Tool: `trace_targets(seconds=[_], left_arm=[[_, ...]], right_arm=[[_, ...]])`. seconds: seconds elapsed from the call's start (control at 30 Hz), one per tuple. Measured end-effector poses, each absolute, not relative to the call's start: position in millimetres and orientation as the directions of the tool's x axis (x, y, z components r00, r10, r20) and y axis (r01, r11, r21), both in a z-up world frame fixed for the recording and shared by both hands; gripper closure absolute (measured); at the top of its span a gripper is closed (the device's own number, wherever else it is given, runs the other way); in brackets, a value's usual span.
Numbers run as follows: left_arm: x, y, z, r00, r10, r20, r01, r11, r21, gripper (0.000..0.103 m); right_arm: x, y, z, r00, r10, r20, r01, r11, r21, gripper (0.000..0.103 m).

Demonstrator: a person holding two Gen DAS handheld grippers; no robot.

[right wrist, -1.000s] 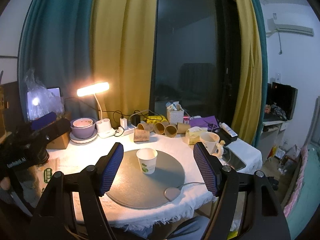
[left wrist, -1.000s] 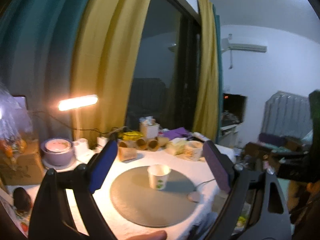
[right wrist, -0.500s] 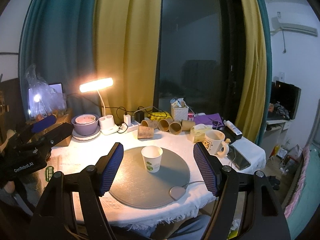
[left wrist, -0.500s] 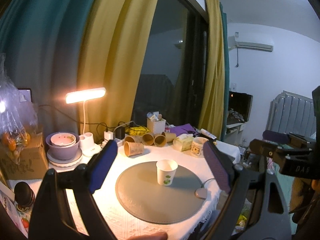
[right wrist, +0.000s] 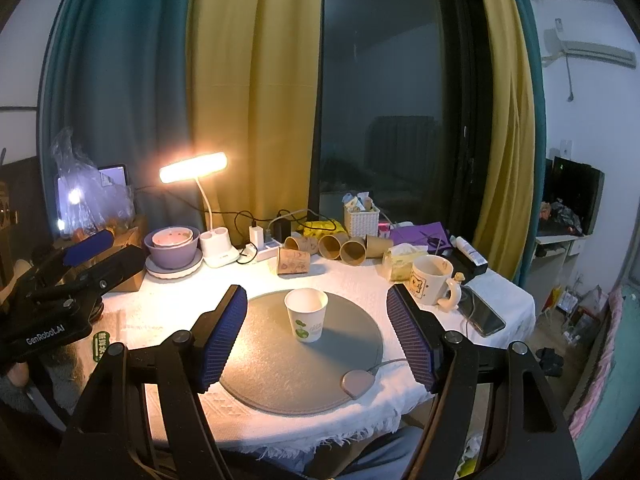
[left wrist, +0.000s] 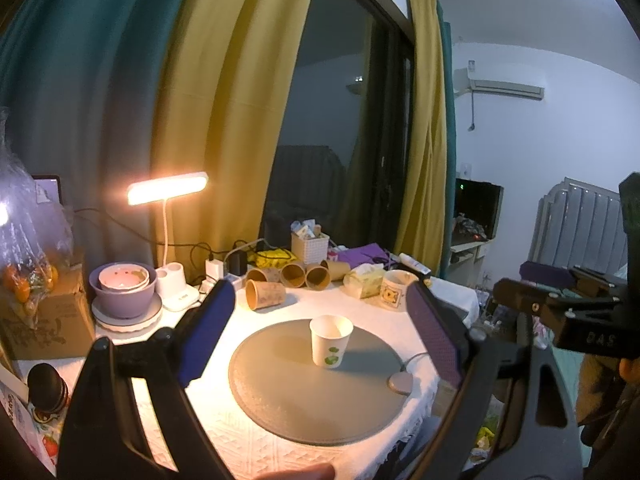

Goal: Flip cup upright

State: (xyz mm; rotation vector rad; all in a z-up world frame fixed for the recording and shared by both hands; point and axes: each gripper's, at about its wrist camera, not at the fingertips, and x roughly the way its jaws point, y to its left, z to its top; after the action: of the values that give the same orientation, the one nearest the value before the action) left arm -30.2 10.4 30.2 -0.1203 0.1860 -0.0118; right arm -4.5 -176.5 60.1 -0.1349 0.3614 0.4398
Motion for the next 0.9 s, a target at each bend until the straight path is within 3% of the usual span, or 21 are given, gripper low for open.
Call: trace_targets(seconds=[0.9], left_arm=[[-29.8, 11.6, 27.5, 0.982, -0.021, -0.187, 0.0, 0.993, -0.116, 0.015]], right_arm=[[-2.8, -173.2, 52.3, 0.834, 0.394, -0.386, -0.437, 0.899, -0.025, 0.028]])
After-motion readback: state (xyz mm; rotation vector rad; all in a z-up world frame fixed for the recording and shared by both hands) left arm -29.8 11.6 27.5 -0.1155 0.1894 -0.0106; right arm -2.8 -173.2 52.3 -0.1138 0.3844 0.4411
